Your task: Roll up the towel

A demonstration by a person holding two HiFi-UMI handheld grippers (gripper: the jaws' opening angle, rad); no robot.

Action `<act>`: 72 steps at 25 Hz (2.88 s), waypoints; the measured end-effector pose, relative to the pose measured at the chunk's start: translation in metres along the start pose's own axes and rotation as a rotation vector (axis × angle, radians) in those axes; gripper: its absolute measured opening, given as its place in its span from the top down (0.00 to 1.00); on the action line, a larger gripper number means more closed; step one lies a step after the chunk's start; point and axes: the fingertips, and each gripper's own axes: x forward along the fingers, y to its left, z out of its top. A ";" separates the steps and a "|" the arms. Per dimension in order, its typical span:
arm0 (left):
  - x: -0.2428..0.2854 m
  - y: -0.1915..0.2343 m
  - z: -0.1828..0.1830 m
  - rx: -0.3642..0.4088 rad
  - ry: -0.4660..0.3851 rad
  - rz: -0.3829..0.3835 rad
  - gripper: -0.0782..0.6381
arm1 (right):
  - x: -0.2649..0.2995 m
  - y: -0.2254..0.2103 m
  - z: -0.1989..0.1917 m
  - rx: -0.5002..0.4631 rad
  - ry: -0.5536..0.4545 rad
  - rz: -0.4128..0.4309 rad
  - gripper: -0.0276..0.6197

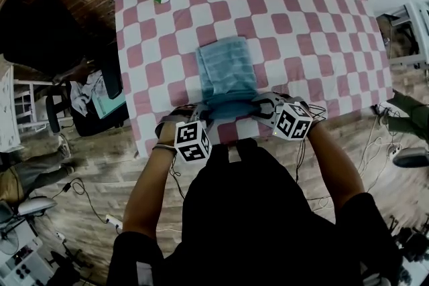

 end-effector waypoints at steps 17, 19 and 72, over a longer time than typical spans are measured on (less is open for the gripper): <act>-0.032 0.031 0.008 -0.340 -0.206 -0.148 0.75 | -0.034 -0.010 0.026 0.332 -0.218 0.190 0.77; -0.031 0.041 0.005 -0.380 -0.219 -0.114 0.75 | -0.035 -0.024 0.025 0.338 -0.230 0.137 0.77; -0.020 0.003 0.013 0.057 -0.135 -0.095 0.71 | -0.015 0.000 0.013 -0.024 0.032 0.143 0.69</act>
